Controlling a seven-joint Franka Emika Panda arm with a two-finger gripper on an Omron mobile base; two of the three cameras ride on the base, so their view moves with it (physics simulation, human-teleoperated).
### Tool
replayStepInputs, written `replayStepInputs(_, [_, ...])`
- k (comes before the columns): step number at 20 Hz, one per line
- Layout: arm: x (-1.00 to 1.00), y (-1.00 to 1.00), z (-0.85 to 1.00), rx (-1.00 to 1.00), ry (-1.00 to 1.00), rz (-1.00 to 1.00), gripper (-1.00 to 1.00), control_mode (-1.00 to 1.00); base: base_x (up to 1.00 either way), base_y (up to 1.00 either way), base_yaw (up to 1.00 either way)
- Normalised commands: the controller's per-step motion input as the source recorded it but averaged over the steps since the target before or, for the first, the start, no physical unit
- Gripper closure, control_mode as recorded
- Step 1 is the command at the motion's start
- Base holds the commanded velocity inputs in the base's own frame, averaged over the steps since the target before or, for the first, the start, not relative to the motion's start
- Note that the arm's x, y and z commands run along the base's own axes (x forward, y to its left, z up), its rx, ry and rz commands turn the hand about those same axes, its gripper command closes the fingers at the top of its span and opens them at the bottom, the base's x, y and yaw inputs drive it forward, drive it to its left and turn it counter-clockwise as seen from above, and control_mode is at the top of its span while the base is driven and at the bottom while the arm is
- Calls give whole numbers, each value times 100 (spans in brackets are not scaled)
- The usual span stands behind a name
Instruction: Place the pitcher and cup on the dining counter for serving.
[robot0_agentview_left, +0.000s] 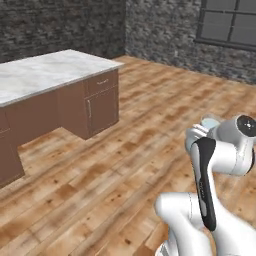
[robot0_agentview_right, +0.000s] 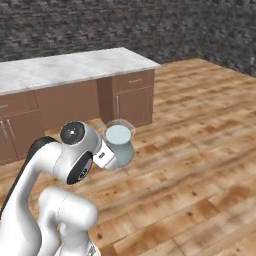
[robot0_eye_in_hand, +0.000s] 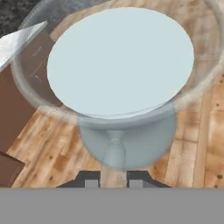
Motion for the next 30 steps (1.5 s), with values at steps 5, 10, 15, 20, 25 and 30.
replayStepInputs(5, [0,0,0,0,0,0,100,100,85,1,63])
replayStepInputs(10, [0,0,0,0,0,0,100,100,100,9,51])
replayStepInputs(15, [0,0,0,0,0,0,100,100,100,11,46])
replayStepInputs(20, [0,0,0,0,0,0,100,100,100,-1,37])
replayStepInputs(25, [0,0,0,0,0,0,100,100,100,-37,22])
replayStepInputs(30, [0,0,0,0,0,0,100,100,100,-38,14])
